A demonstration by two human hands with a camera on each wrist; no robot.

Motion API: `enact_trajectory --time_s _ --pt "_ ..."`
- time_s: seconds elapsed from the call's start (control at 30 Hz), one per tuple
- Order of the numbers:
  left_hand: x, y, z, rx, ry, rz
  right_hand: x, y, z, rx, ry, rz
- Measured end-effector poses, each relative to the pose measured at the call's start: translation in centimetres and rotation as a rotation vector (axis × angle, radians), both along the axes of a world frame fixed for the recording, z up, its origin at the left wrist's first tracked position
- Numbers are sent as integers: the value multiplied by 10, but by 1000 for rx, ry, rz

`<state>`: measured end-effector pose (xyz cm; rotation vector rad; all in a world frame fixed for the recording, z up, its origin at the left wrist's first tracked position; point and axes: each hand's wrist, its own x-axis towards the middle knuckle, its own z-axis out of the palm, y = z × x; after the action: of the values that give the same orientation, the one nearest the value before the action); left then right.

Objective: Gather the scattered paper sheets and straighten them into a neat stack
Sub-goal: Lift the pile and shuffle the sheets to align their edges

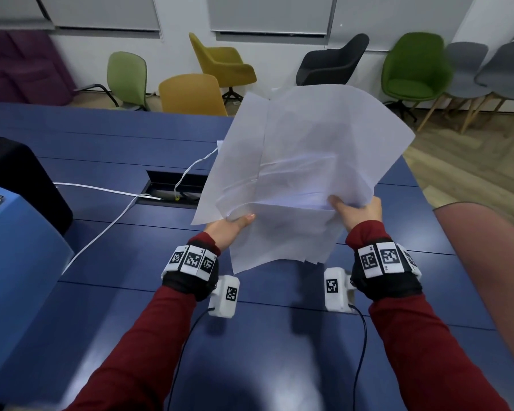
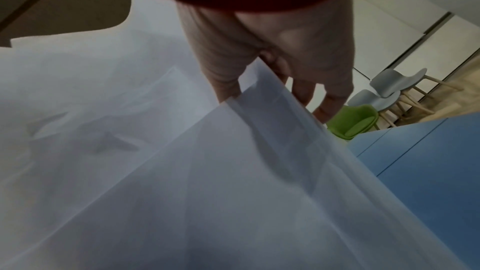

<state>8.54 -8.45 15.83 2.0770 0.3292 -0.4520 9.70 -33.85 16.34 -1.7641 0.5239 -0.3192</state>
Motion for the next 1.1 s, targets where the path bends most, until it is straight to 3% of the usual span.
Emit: enact_trajectory --time_s 0.13,0.23,0.37,0.47,0.57,0.7,0.8,0.93,1.1 --pt "2 -2 -1 -37 -27 53 -2 1 3 60 -104 0" --pt "3 -4 -1 -88 -30 142 -11 7 10 127 -224 160" --pt "6 -8 0 -97 -77 203 -17 5 -5 4 -59 317" --pt "5 -11 2 -129 -97 204 -11 0 -30 34 63 224" --pt "5 -14 4 -140 -108 244 -9 3 -20 230 -9 106" --pt "6 -14 21 -191 -197 262 -7 -3 17 228 -154 81" --pt "7 -4 26 -242 -166 165 -16 -17 21 174 -174 187" --pt "8 5 12 -130 -21 -85 -29 -21 0 94 1 306" --pt "14 -3 19 -124 -56 -134 -25 -19 -15 145 29 303"
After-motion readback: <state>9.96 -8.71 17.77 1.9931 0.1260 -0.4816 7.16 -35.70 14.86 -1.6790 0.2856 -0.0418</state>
